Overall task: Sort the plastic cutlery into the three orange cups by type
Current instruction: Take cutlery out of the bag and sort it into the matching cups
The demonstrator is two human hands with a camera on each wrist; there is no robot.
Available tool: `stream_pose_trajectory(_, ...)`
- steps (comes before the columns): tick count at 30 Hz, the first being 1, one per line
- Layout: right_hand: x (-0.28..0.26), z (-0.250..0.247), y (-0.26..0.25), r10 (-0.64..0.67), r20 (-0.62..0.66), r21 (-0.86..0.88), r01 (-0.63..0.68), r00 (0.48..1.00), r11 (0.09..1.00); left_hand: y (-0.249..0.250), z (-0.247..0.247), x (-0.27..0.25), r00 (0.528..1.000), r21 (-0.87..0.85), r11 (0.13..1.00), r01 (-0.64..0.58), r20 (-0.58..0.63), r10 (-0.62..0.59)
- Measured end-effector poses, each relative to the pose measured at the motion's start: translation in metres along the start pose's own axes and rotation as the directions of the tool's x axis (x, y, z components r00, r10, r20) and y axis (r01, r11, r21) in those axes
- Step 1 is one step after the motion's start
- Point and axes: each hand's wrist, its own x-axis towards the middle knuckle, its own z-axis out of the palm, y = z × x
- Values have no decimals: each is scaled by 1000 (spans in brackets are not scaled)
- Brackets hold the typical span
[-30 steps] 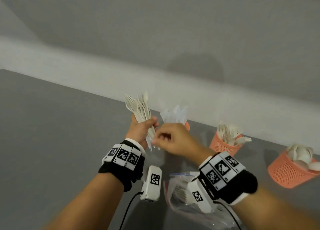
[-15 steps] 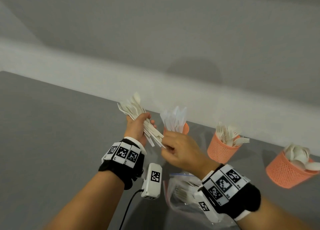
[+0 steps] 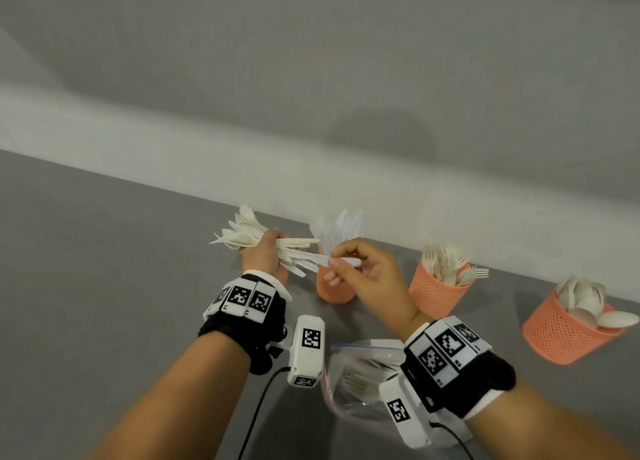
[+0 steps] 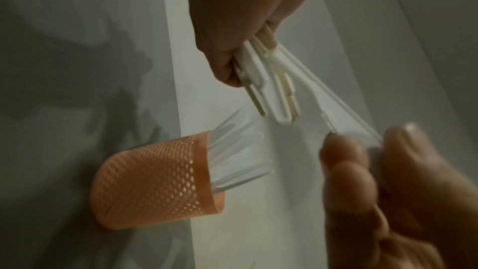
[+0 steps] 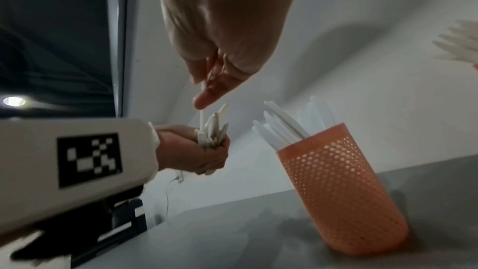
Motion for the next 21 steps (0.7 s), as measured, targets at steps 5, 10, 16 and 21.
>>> stream_pose_trajectory(5, 19, -32, -19, 50, -247, 84, -30, 968, 996, 11, -16, 13, 998, 69, 998, 8, -59, -4)
stream_pose_trajectory(10, 51, -78, -11, 163, -476, 122, -119, 864, 985, 5, -19, -2, 997, 218, 976, 19, 74, -36)
stream_pose_trajectory(16, 71, -87, -10, -98, -517, -186, 0, 850, 982, 7, -6, -24, 966, 212, 977, 29, 244, -81)
stream_pose_trajectory(21, 74, -64, 16, -181, -397, -368, 25, 900, 930, 10, 1, -38, 912, 188, 979, 73, 384, -141)
